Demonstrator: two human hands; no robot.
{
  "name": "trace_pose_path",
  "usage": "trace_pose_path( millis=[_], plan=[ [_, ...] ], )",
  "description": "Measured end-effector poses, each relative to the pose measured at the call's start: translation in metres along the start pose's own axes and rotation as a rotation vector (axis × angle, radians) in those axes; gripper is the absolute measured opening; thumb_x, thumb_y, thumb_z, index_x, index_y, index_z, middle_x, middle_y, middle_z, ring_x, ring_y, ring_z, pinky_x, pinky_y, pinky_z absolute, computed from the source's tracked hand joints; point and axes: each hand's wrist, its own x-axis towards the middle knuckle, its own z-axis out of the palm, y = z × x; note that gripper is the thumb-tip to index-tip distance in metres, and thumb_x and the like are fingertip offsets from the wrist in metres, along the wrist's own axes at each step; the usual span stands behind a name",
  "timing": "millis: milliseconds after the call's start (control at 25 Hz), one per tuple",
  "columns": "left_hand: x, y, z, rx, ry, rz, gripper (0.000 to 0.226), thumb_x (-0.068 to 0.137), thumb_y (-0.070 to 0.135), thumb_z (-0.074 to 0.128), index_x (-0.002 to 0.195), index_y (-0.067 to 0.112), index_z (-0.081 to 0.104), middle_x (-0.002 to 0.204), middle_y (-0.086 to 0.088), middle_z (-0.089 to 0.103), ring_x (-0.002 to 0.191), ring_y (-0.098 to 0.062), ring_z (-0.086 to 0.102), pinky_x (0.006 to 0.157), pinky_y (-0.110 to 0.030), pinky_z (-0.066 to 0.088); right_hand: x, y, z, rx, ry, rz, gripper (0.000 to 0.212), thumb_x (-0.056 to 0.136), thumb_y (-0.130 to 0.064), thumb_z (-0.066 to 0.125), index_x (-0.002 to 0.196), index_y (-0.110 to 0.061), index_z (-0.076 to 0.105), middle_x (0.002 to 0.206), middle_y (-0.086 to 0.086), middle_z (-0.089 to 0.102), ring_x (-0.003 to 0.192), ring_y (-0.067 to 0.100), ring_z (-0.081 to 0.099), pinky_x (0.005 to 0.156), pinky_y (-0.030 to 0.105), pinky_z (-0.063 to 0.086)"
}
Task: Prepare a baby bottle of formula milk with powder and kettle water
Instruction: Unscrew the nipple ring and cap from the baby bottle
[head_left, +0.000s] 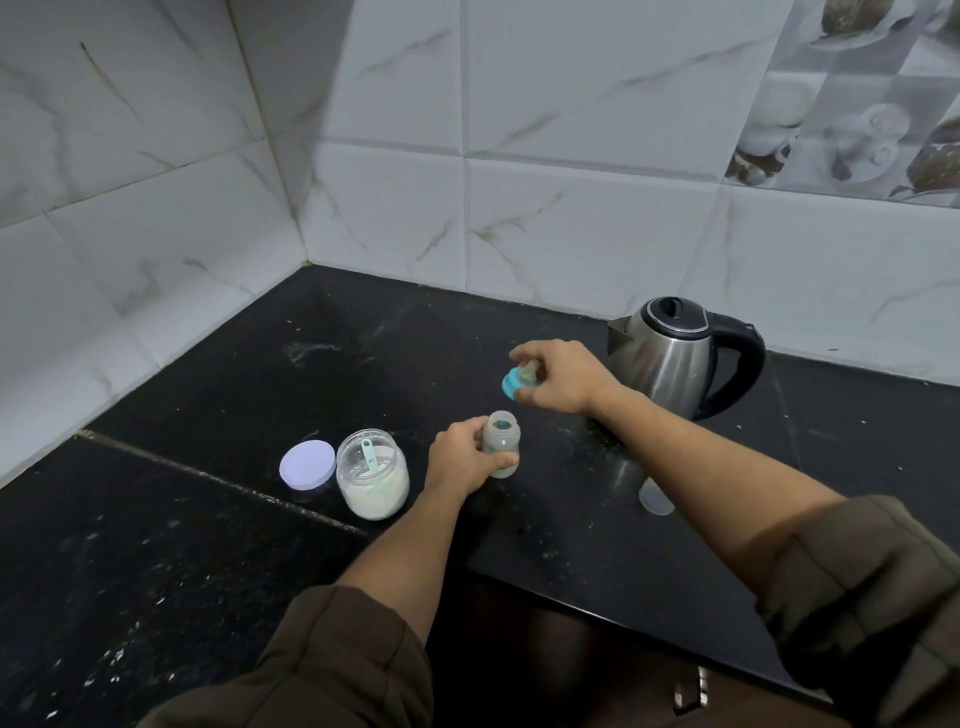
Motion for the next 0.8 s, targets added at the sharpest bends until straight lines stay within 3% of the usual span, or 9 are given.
trace_pose_path(
  millis=[120,280,400,520,720,800],
  plan=[
    [0.0,0.0,-0.001,-0.002,0.006,0.011,0.068,0.067,0.035,0.097,0.13,0.029,0.071,0.113,0.011,0.078,0.107,-0.008,0.071,0.104,-0.04,0.054,-0.01,0.018,-0.013,0.009,0.067,0.122,0.053,0.085,-0.03,0.078,0.136,-0.021,0.067,0.129,0.002,0.071,0.118,0.023,0.066,0.103,0.035,0.052],
    [-0.002,0.003,-0.001,-0.002,0.004,0.033,0.064,0.07,0.032,0.096,0.129,0.026,0.071,0.116,0.008,0.077,0.111,-0.01,0.069,0.103,-0.036,0.053,-0.035,0.047,-0.009,-0.116,-0.009,0.274,0.046,0.088,-0.026,0.073,0.134,-0.02,0.068,0.127,0.006,0.071,0.117,0.028,0.066,0.1,0.037,0.053],
    [-0.004,0.003,0.0,-0.014,0.016,0.04,0.063,0.07,0.031,0.096,0.128,0.026,0.071,0.115,0.009,0.076,0.112,-0.009,0.069,0.101,-0.031,0.052,-0.051,0.067,0.004,-0.176,-0.08,0.349,0.04,0.09,-0.029,0.071,0.13,-0.021,0.071,0.119,0.008,0.071,0.108,0.031,0.067,0.089,0.036,0.056],
    [-0.004,0.002,0.001,-0.024,0.022,0.043,0.063,0.069,0.033,0.097,0.127,0.027,0.072,0.114,0.01,0.077,0.112,-0.009,0.069,0.101,-0.031,0.052,-0.062,0.081,0.016,-0.237,-0.134,0.392,0.034,0.091,-0.028,0.069,0.125,-0.023,0.073,0.106,0.006,0.065,0.096,0.031,0.065,0.075,0.034,0.05],
    [-0.006,-0.002,0.005,-0.017,0.039,0.047,0.067,0.063,0.041,0.099,0.124,0.032,0.072,0.109,0.016,0.076,0.111,-0.009,0.068,0.103,-0.035,0.053,-0.068,0.095,0.031,-0.268,-0.161,0.428,0.015,0.089,-0.026,0.068,0.098,-0.017,0.072,0.099,0.007,0.068,0.086,0.029,0.066,0.065,0.033,0.048],
    [-0.006,-0.003,0.004,-0.022,0.047,0.047,0.073,0.063,0.04,0.099,0.129,0.031,0.07,0.117,0.014,0.076,0.115,-0.009,0.067,0.105,-0.034,0.051,-0.067,0.097,0.035,-0.289,-0.17,0.413,0.019,0.089,-0.029,0.069,0.104,-0.018,0.073,0.099,0.006,0.067,0.088,0.029,0.066,0.066,0.035,0.052]
  ],
)
